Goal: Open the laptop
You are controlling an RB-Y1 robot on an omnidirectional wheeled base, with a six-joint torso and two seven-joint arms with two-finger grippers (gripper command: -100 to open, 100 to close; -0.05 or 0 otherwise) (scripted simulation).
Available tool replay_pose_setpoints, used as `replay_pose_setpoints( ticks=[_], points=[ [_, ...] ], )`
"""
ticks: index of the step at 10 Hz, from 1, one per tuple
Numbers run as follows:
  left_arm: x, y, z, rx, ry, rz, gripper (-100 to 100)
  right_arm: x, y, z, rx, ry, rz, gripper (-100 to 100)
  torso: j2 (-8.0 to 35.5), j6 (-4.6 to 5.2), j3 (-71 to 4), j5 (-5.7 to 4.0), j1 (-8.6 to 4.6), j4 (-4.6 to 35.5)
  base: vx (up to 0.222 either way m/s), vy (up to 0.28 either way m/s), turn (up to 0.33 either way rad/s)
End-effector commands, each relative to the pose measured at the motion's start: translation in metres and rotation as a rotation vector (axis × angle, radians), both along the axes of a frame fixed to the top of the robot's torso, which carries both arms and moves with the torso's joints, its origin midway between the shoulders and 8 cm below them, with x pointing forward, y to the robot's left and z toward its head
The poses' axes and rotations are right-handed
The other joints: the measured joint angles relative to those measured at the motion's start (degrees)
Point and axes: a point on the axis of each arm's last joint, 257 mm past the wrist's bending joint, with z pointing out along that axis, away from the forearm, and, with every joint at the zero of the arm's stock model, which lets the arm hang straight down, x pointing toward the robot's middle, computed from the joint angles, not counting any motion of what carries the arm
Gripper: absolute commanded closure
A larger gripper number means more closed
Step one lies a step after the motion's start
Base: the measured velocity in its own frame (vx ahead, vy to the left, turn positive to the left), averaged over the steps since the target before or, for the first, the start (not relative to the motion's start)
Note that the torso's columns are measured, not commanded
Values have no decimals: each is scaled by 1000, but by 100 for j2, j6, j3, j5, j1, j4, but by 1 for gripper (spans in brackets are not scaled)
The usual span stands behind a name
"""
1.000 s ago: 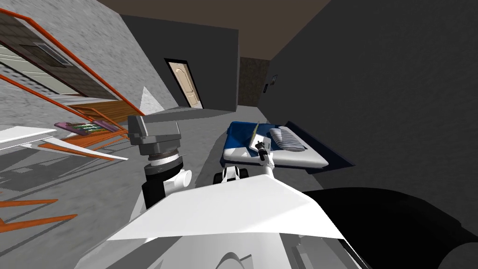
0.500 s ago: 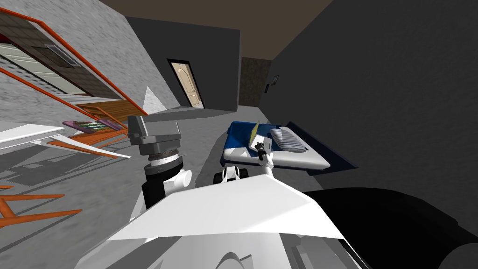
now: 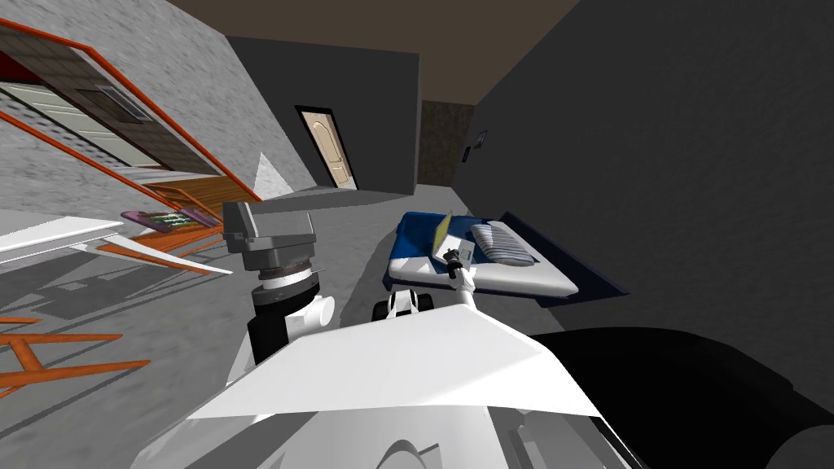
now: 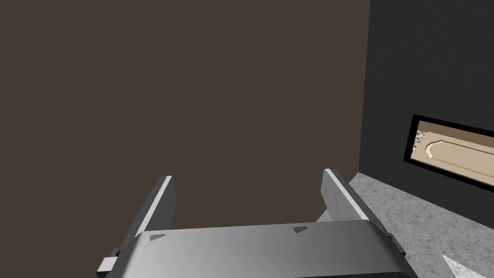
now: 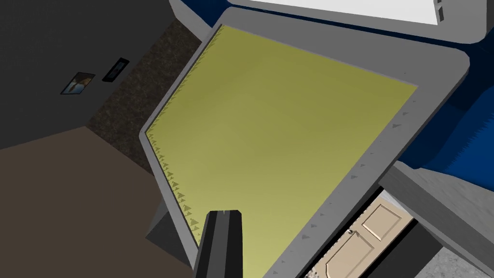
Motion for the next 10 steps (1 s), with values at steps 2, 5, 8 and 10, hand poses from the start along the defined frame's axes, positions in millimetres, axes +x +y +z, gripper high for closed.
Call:
replay_pose_setpoints(
  ticks=[2,5,8,10],
  points=[
    [0,0,0,0,0,0,0,-4,11,-9,-31,49,-6,100,10,3,7,-12,-36,3,-20,-72,55],
    [0,0,0,0,0,0,0,-13,4,-12,-43,69,-50,100,-1,0,-1,1,5,0,-12,-21,74],
    [0,0,0,0,0,0,0,-13,9,-15,-26,72,-82,100,5,3,4,-7,-18,2,-22,-56,29],
    [0,0,0,0,0,0,0,-16,3,-16,-25,75,-113,100,-3,0,-2,1,4,-1,2,5,1]
  ],
)
